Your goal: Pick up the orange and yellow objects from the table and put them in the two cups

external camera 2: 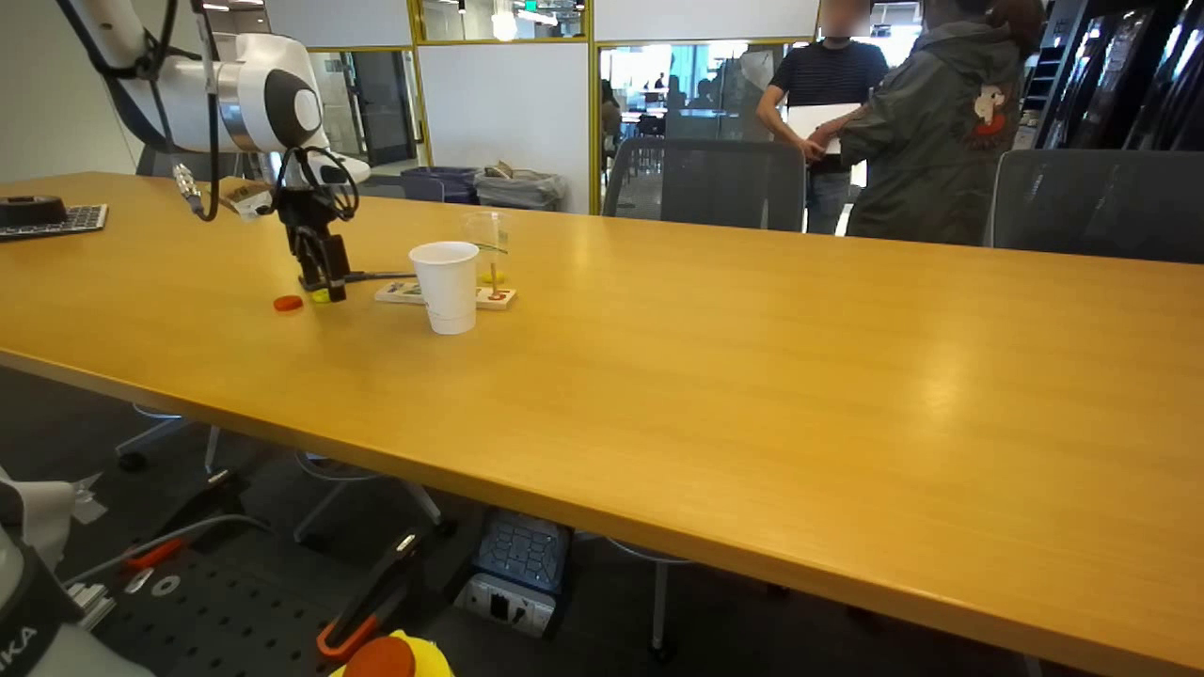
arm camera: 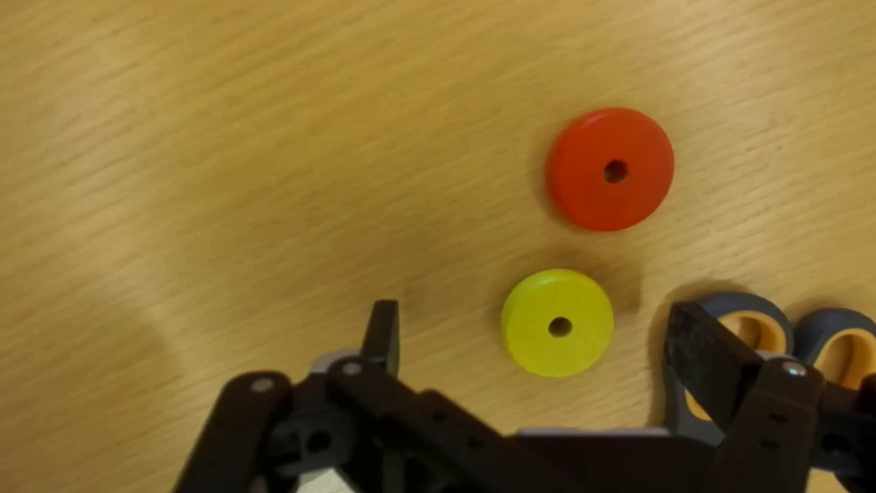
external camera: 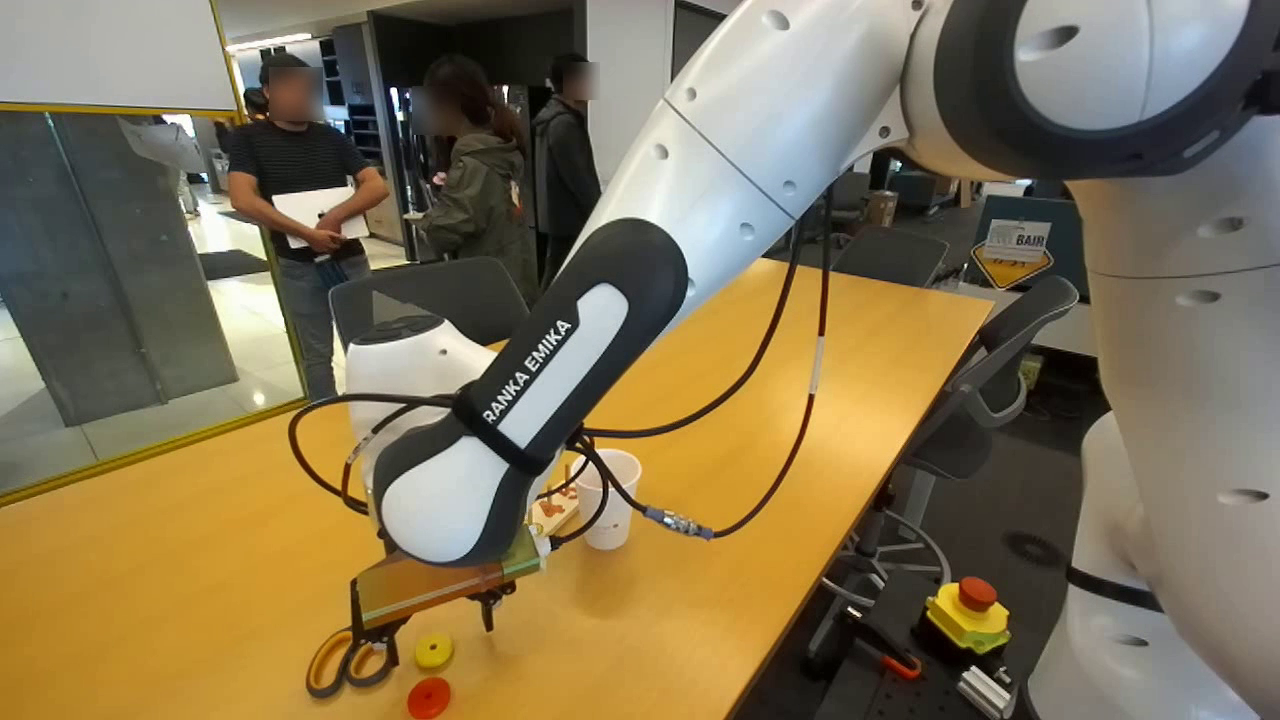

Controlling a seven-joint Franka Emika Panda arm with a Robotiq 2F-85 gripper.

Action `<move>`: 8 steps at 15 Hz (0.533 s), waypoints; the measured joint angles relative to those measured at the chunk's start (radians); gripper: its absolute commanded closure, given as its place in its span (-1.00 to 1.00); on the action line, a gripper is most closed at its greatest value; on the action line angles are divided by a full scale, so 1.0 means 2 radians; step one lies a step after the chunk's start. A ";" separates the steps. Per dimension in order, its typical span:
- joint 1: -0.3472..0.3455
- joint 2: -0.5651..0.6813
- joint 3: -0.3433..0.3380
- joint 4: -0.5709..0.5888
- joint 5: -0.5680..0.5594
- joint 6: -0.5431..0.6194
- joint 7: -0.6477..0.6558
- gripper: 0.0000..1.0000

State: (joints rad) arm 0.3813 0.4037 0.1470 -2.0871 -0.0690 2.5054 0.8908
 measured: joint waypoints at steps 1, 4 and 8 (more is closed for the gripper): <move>0.000 0.000 -0.001 0.000 -0.001 0.000 0.000 -1.00; 0.001 0.001 -0.002 0.000 -0.003 0.000 0.000 -1.00; 0.002 0.003 -0.002 0.000 -0.003 0.000 0.000 -1.00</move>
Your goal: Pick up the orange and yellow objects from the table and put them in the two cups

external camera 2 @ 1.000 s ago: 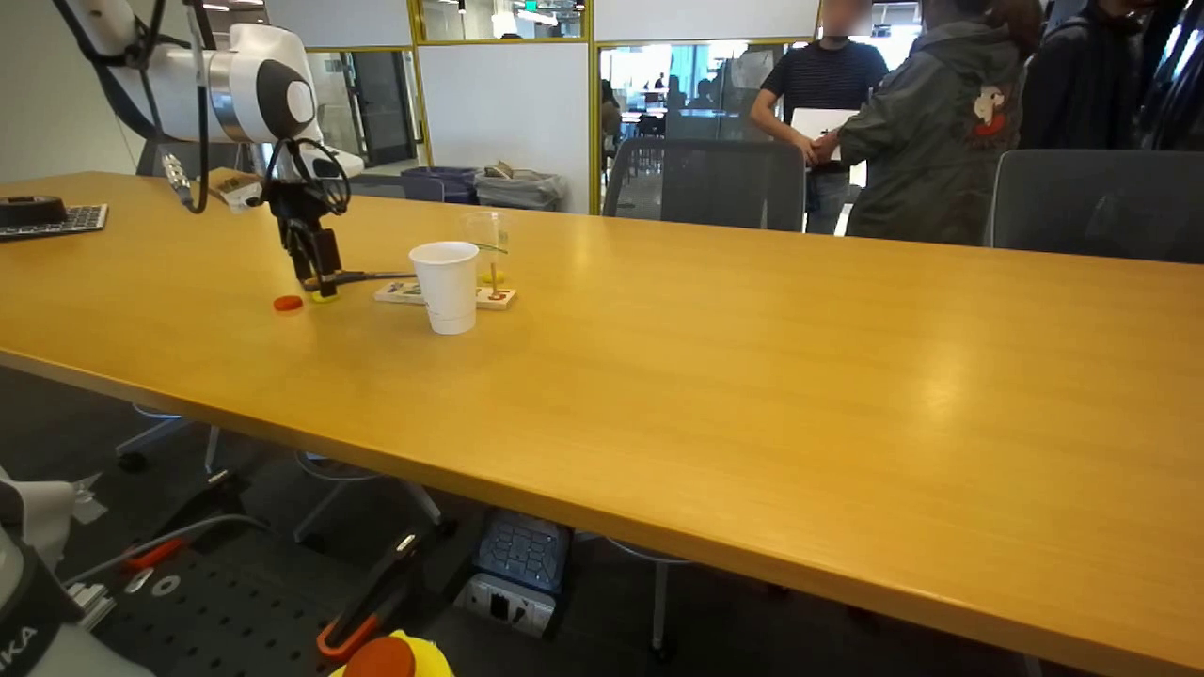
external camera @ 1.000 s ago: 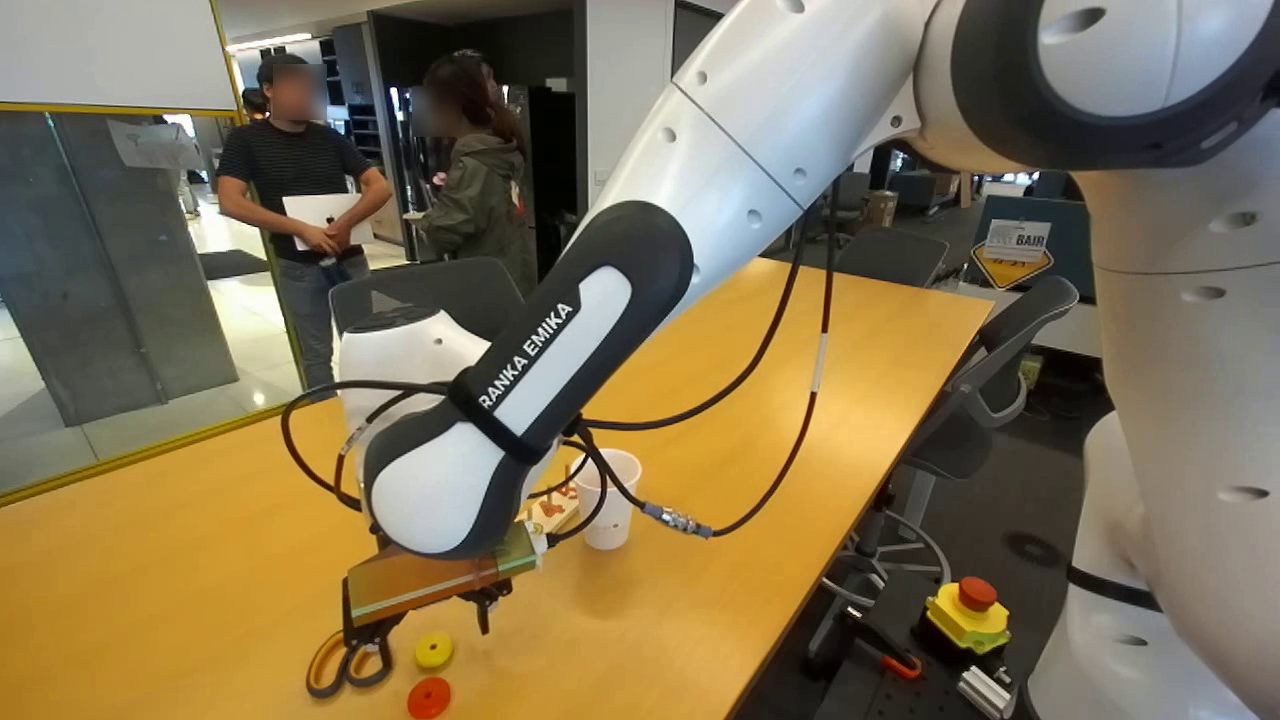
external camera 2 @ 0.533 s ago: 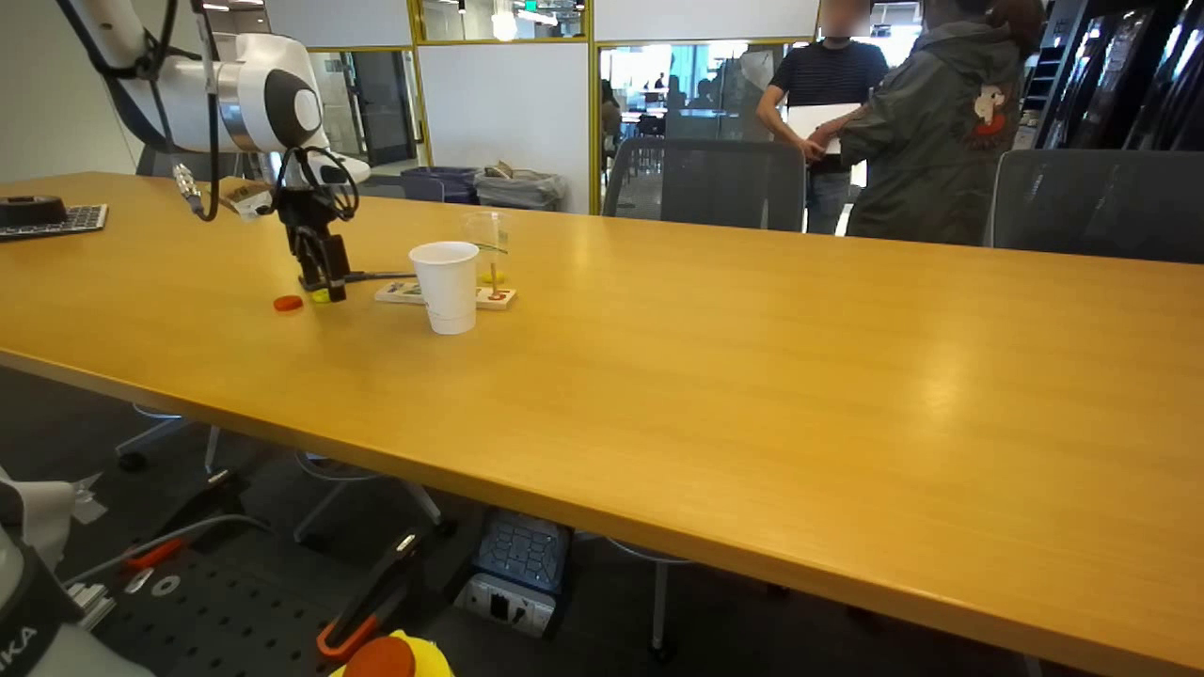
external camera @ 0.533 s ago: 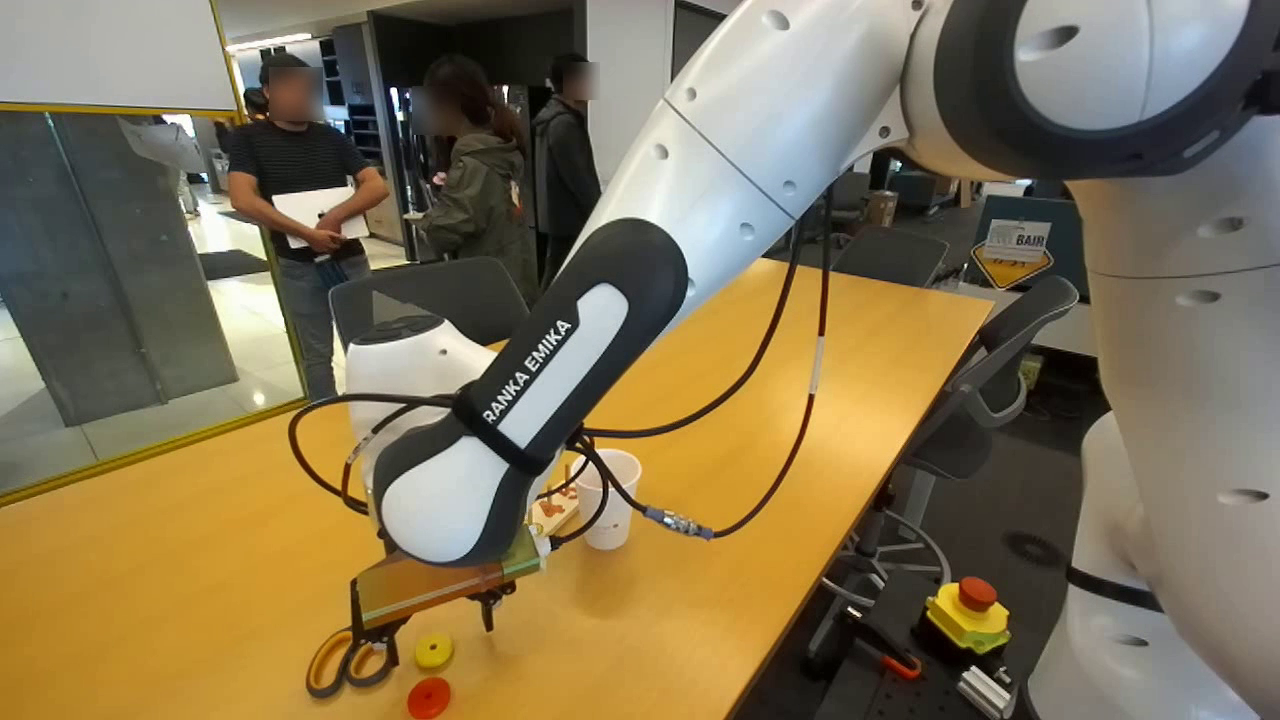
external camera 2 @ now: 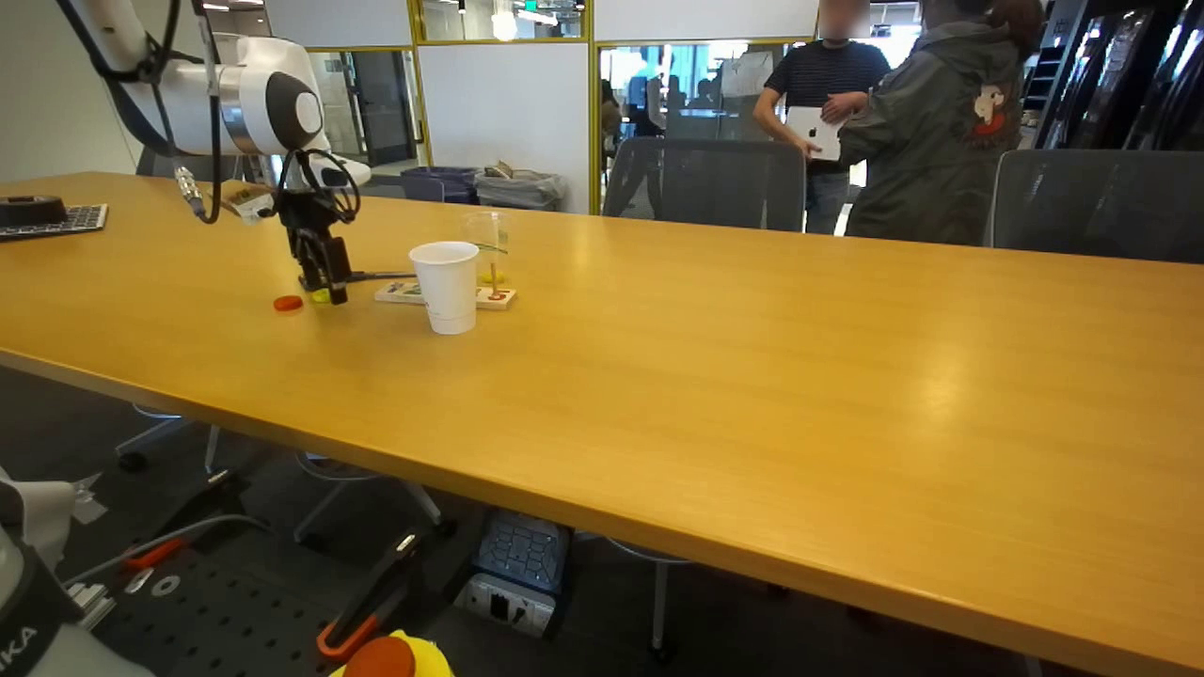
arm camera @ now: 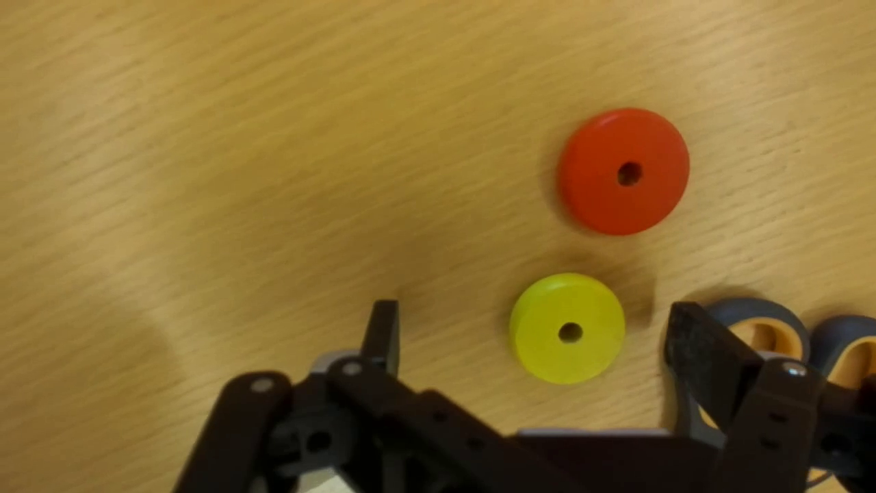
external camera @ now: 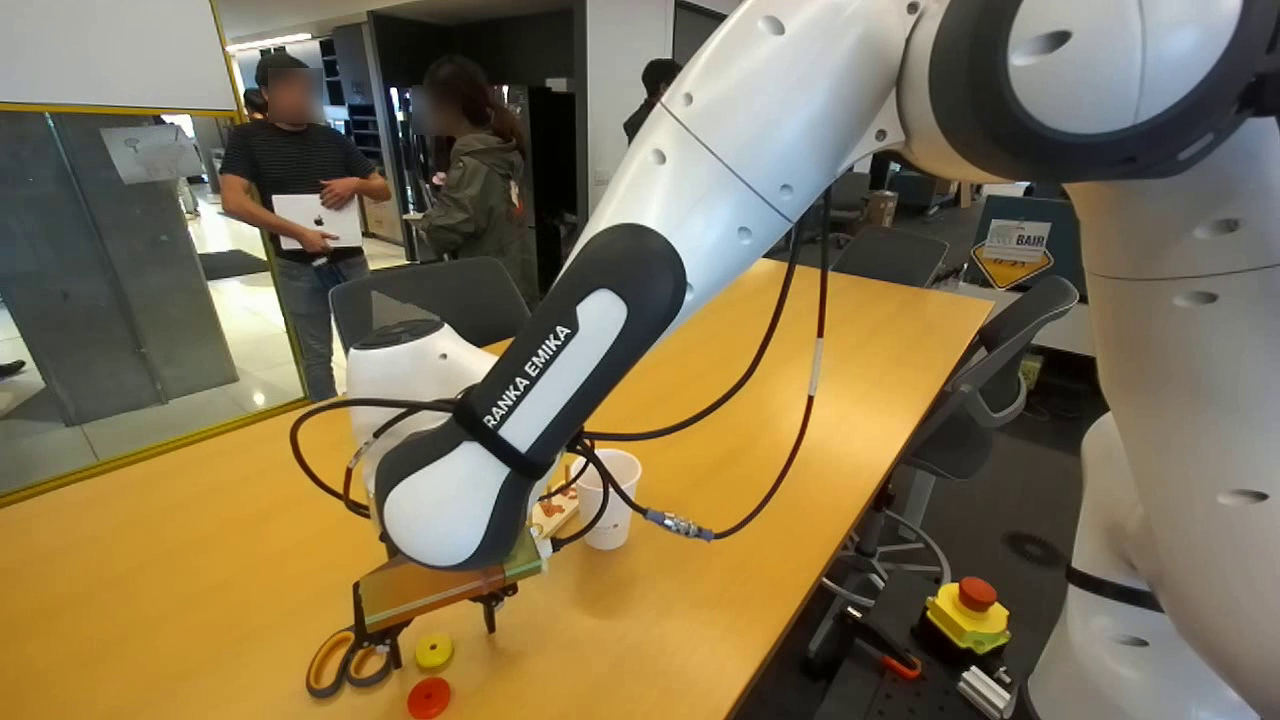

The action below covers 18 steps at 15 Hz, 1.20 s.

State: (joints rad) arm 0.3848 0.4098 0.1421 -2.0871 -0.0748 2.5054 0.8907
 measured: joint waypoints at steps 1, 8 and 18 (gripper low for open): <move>0.000 0.001 0.000 0.000 0.000 0.000 0.000 -1.00; 0.007 0.003 -0.010 0.002 -0.021 0.008 0.001 0.33; 0.018 0.002 -0.035 0.022 -0.067 0.008 0.018 0.61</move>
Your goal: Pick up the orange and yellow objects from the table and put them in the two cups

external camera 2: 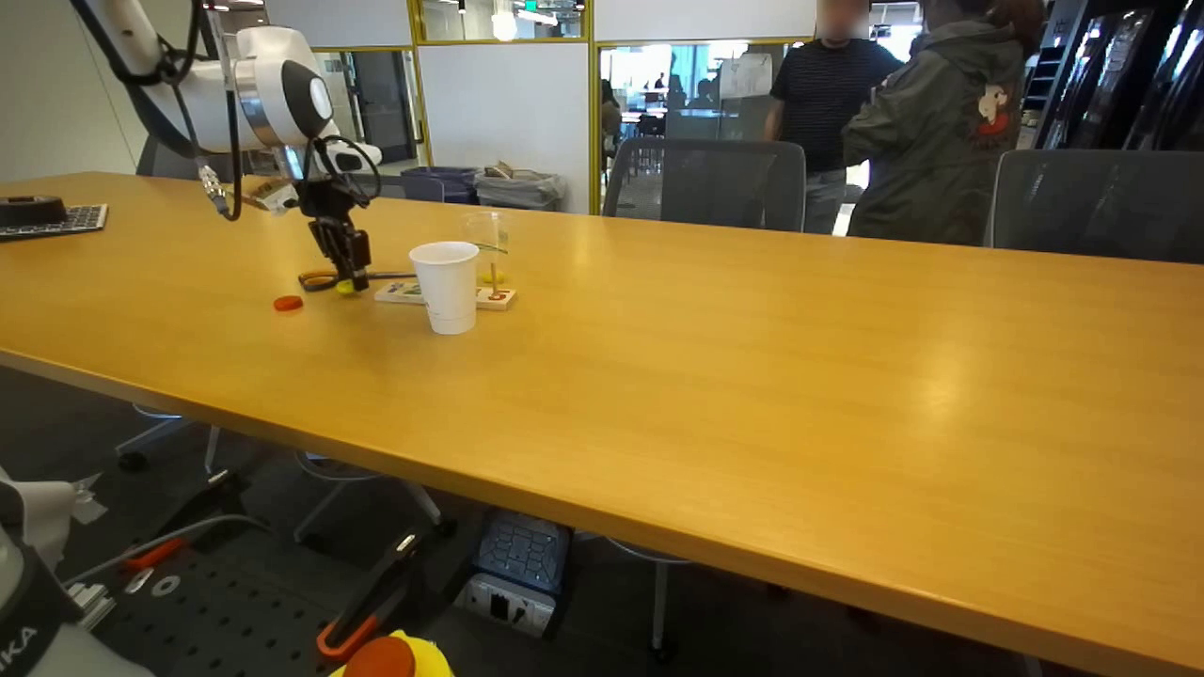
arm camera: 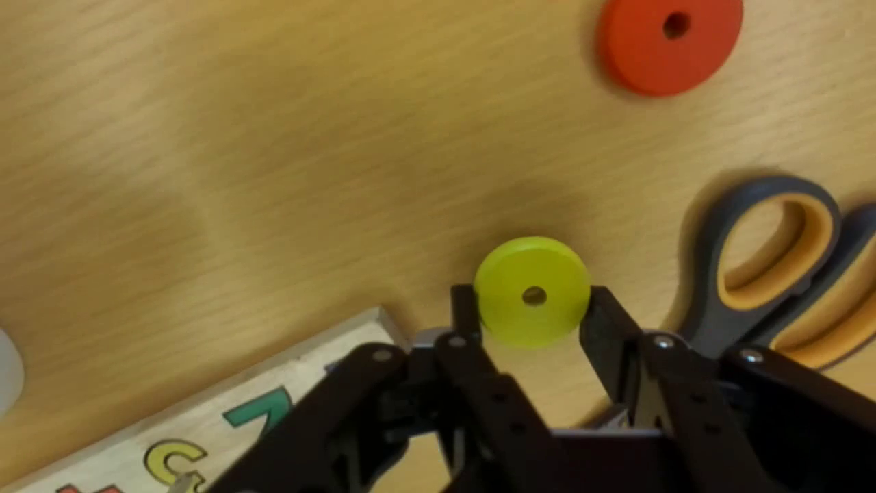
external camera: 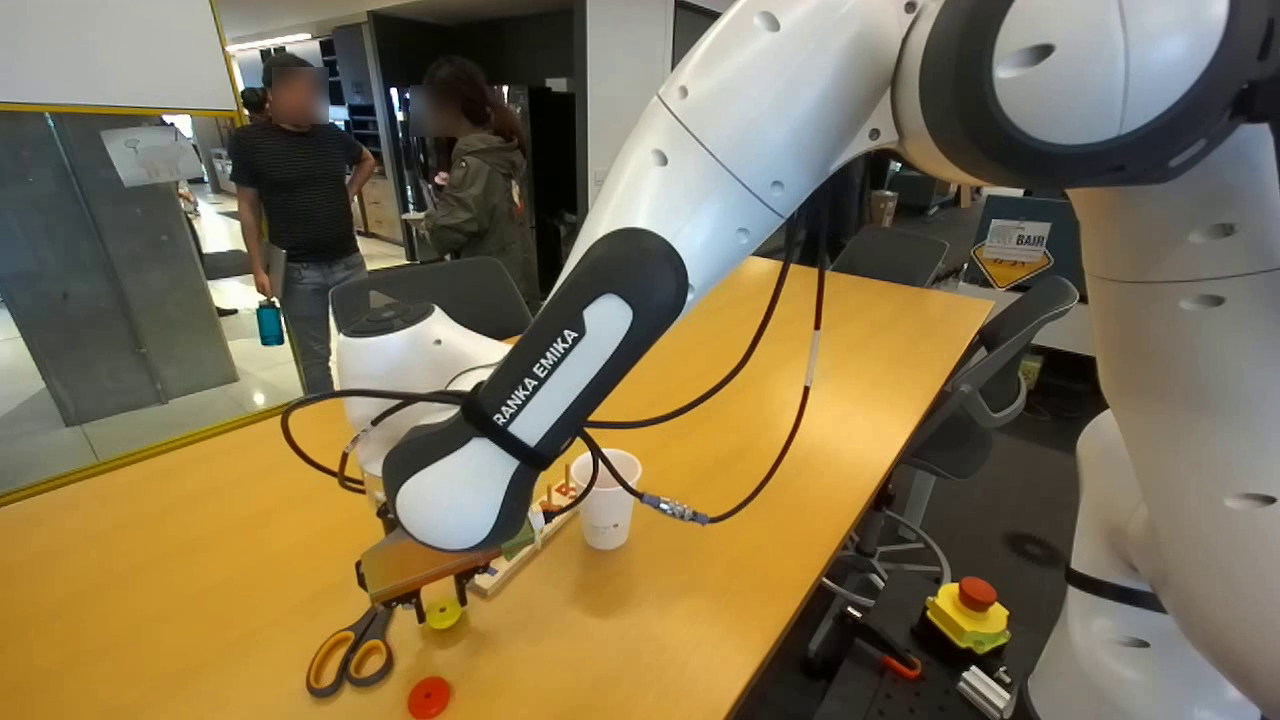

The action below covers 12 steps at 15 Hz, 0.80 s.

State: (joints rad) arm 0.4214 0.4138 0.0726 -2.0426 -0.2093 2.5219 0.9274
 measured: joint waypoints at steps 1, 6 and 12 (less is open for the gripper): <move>0.000 -0.001 -0.004 0.008 -0.006 0.000 0.004 0.61; -0.001 -0.016 -0.025 0.055 -0.029 -0.007 0.009 0.61; -0.023 -0.015 -0.054 0.096 -0.057 -0.011 0.009 0.61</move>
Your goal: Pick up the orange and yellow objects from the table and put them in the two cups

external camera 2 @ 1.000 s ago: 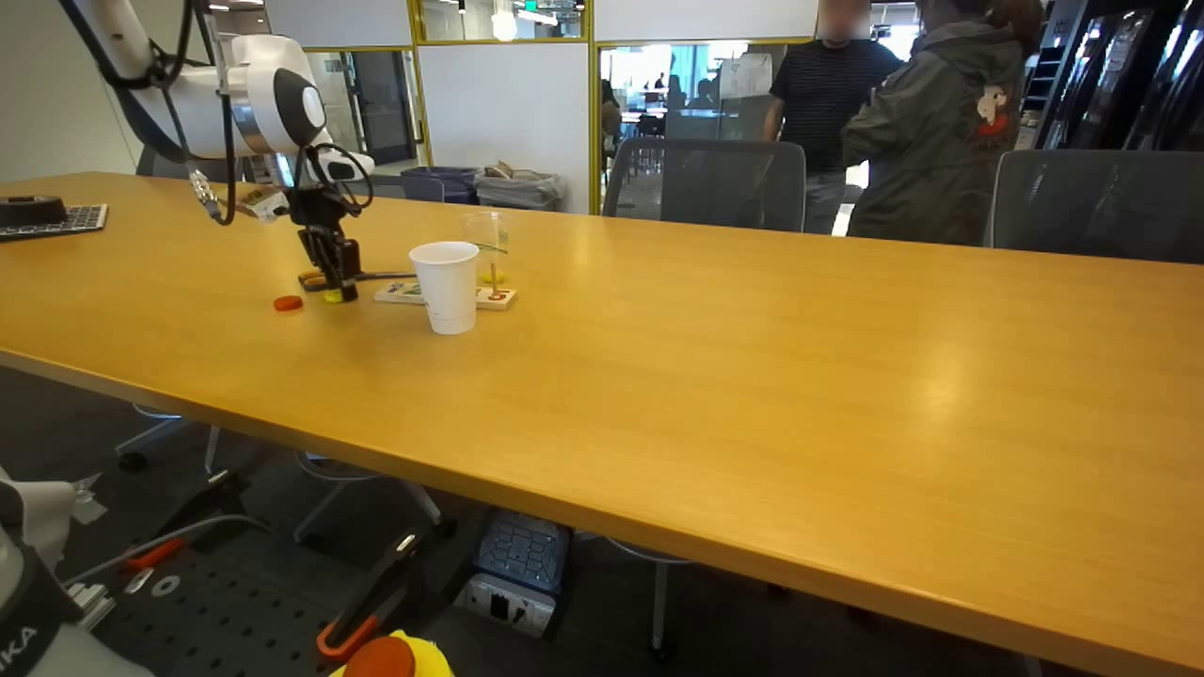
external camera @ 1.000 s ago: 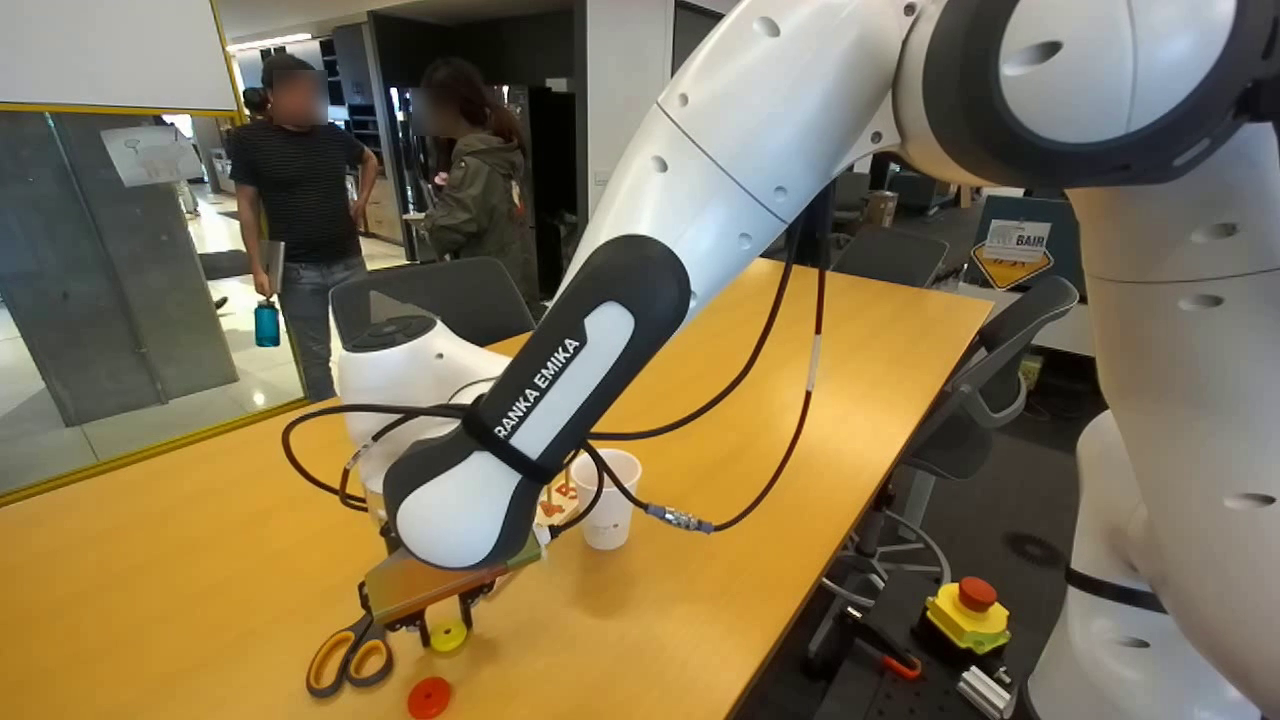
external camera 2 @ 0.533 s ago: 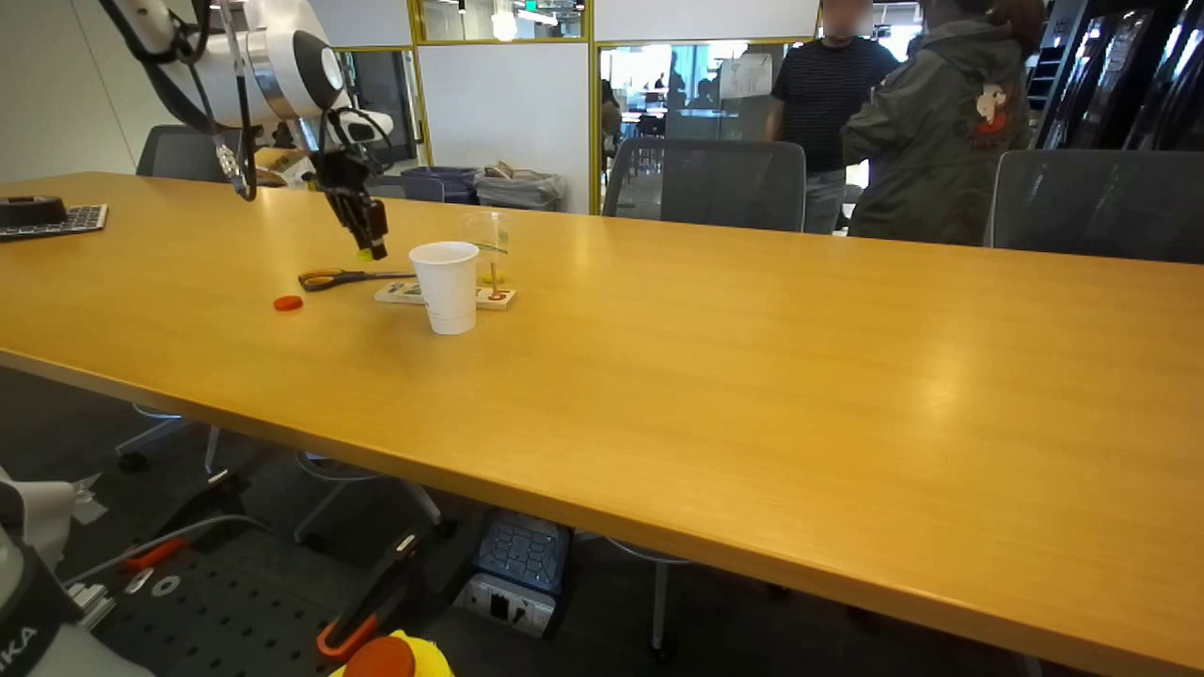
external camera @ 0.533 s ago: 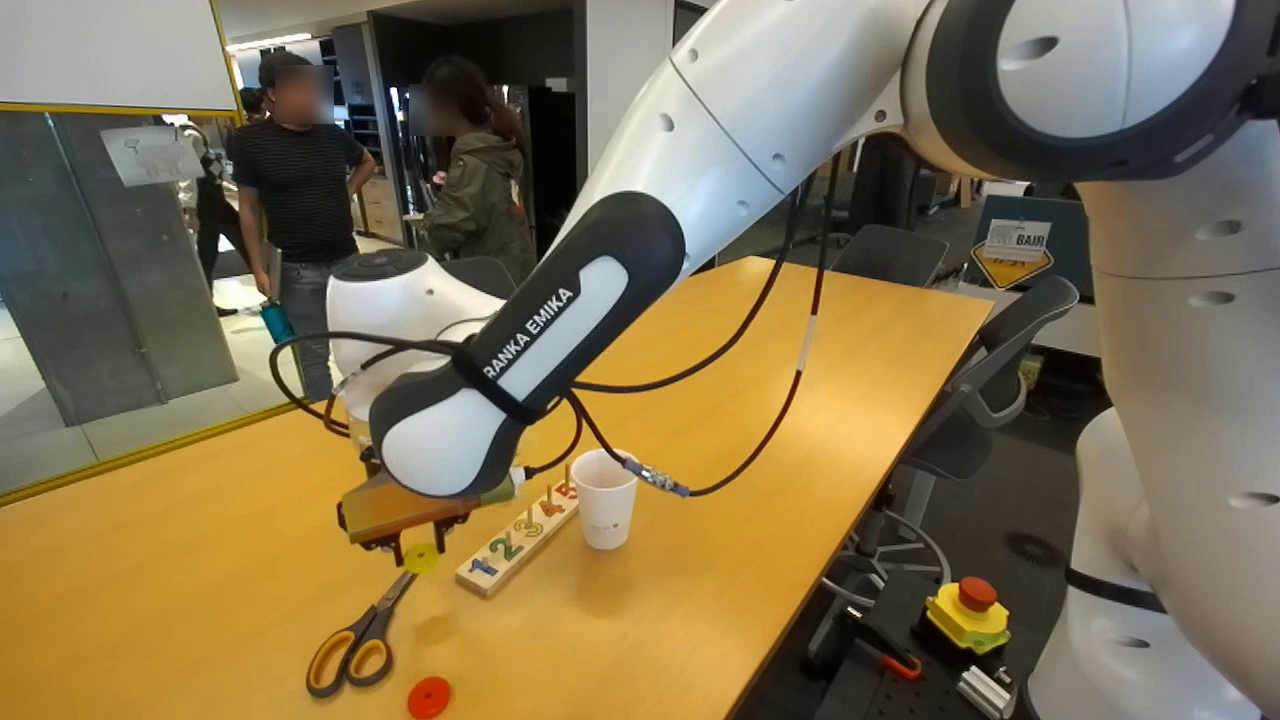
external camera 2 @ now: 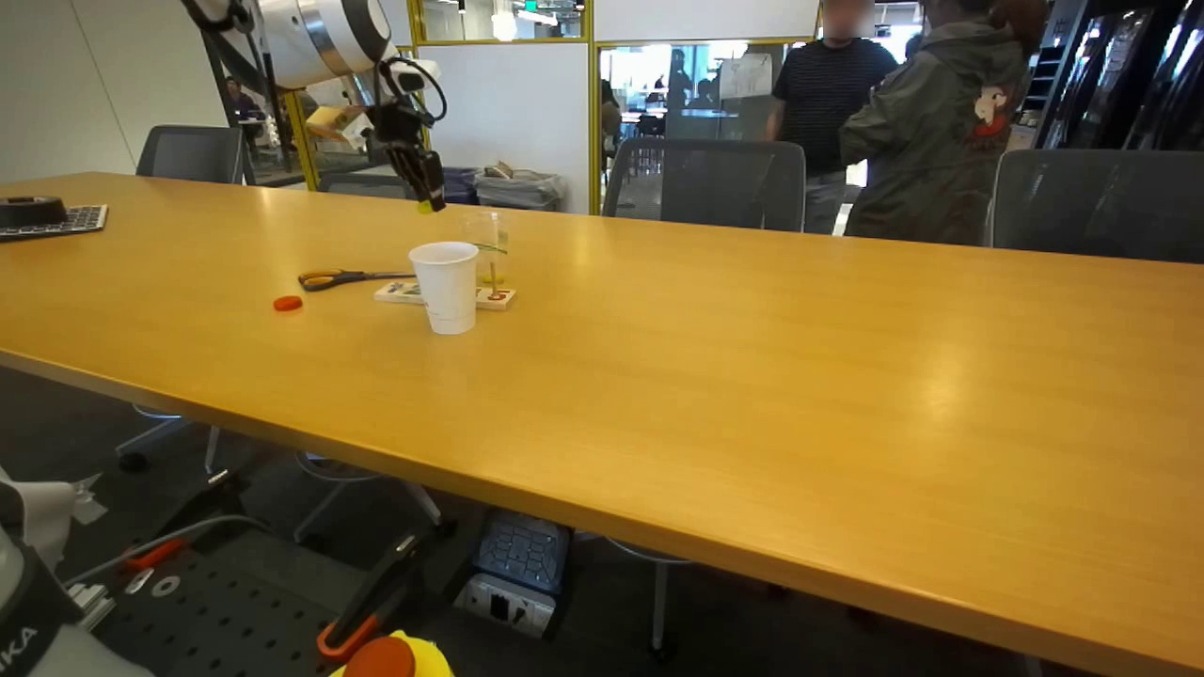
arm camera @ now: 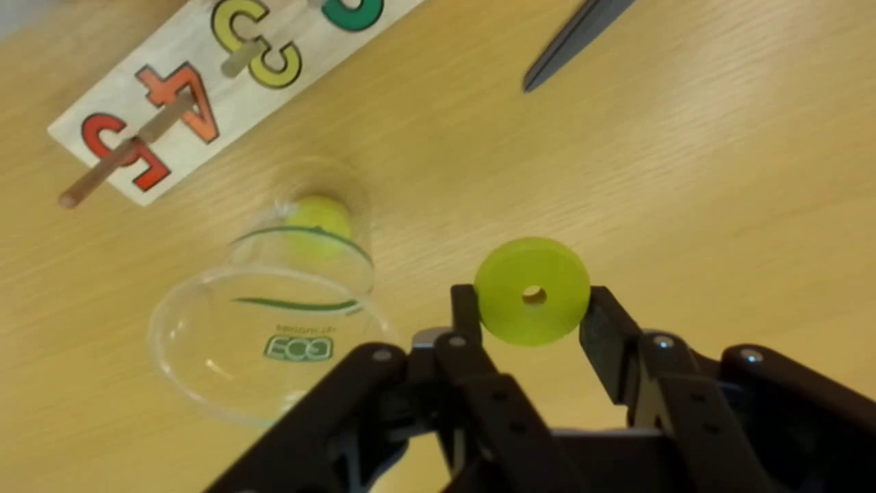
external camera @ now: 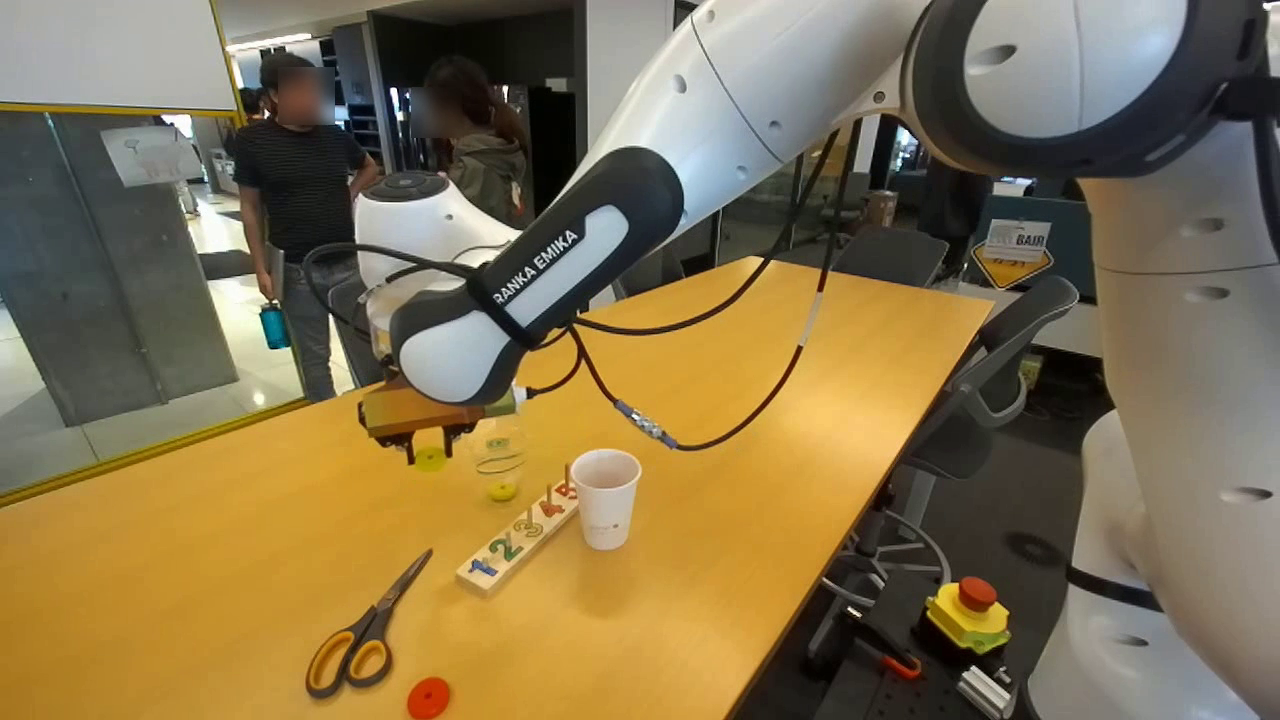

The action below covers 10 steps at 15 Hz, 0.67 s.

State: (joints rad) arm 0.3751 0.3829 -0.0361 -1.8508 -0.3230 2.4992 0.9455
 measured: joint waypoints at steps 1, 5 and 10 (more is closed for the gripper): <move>-0.006 0.001 -0.005 0.006 -0.006 0.000 0.000 0.61; -0.024 0.003 -0.021 0.027 -0.020 -0.004 0.000 0.61; -0.044 0.005 -0.022 0.033 -0.021 -0.040 -0.021 0.61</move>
State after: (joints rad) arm 0.2866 0.3931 -0.0801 -1.7846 -0.3652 2.4188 0.9032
